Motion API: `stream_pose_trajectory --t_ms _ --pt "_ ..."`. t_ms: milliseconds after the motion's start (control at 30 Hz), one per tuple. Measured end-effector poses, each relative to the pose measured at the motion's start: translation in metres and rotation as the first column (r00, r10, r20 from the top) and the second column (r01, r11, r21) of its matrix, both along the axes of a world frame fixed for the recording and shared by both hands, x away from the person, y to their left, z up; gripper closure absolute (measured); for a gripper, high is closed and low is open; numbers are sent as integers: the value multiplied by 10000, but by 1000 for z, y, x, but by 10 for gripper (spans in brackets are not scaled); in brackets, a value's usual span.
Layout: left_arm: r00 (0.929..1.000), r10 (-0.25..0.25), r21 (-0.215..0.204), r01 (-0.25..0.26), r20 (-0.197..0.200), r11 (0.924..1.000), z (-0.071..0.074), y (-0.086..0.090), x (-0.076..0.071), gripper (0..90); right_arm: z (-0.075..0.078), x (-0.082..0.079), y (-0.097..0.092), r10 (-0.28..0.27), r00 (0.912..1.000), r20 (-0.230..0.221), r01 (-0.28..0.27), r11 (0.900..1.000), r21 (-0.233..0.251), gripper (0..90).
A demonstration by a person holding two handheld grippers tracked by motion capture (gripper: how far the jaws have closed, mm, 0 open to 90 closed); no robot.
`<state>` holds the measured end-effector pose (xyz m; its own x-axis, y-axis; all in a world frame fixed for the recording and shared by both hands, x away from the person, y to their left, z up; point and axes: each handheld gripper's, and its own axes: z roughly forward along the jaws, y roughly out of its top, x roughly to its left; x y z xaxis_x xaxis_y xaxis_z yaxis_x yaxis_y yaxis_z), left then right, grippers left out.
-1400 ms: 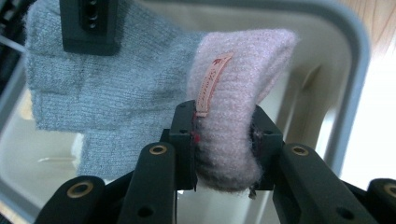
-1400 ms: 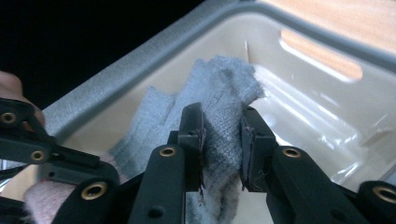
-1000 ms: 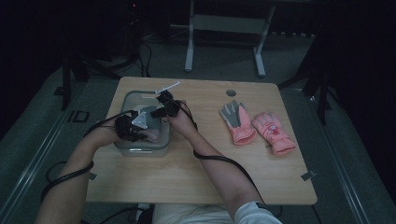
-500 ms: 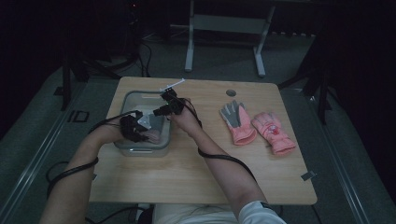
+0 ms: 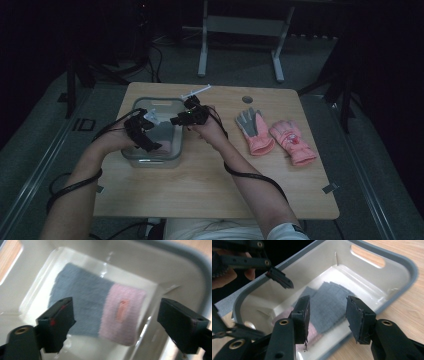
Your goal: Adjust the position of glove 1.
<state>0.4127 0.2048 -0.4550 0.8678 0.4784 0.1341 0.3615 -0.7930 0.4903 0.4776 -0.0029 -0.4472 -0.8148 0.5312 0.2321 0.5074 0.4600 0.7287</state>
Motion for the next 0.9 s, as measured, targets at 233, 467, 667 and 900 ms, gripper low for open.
stream_pose_trajectory --t_ms 233,467,667,900 --pt "10000 -41 -408 41 21 9992 5 -18 -7 75 6 -12 -28 -77 9992 383 73 9999 105 577" --pt "9989 -228 -522 248 400 9983 11 -44 -18 75 11 -23 -56 -204 9954 939 214 9997 -97 580" --pt "9985 -236 -948 282 501 9951 13 -64 -26 75 11 -27 -84 -500 9926 1106 513 9986 -92 583" --pt "9962 -450 -1342 547 744 9894 8 -92 -39 80 7 -30 -118 -999 9880 1182 1017 9948 -93 591"
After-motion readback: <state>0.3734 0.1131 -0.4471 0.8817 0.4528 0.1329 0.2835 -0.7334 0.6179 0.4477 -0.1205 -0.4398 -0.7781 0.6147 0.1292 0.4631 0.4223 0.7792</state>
